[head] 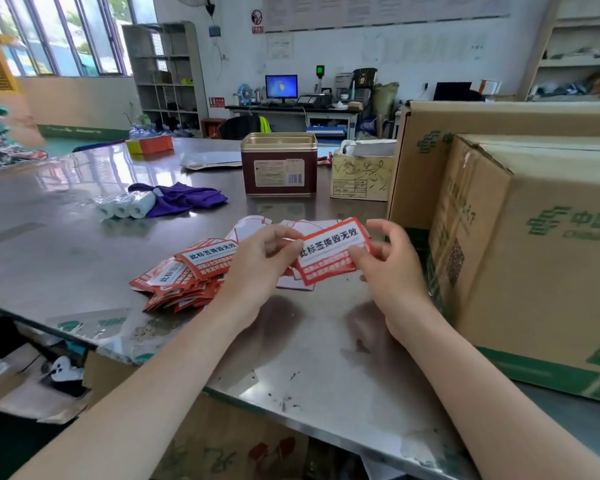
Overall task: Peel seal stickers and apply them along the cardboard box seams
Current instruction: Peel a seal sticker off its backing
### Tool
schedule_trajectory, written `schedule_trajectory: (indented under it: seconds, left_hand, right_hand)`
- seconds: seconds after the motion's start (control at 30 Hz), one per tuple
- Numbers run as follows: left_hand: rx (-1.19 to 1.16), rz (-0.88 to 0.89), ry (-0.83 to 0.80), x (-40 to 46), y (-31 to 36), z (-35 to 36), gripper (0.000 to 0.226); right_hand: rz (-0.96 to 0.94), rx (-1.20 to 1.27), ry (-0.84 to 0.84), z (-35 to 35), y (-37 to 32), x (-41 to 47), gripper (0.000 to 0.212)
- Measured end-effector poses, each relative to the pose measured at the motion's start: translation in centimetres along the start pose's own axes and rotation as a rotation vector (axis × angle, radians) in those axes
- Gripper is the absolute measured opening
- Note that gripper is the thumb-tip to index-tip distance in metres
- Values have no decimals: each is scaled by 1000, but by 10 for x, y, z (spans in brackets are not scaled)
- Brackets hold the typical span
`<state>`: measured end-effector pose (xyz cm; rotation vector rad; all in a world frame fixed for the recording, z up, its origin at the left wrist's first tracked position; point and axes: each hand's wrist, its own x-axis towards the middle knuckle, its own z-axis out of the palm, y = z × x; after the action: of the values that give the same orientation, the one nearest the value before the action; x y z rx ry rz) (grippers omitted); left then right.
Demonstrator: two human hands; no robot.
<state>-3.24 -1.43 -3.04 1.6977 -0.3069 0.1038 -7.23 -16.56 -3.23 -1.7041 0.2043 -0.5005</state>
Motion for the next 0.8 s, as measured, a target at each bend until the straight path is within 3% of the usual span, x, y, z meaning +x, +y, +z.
schedule_trajectory:
  seconds: [0.2, 0.5, 0.8]
  left_hand:
    - [-9, -37, -166, -5, 2, 3, 16]
    - [-175, -40, -226, -8, 5, 1, 21]
    - [-169, -47, -235, -7, 3, 1, 20]
  right_hand:
    - [-54, 10, 132, -4, 0, 2, 13]
    - [-24, -3, 172, -8, 1, 5, 13]
    - [-14, -38, 171, -9, 2, 6, 21]
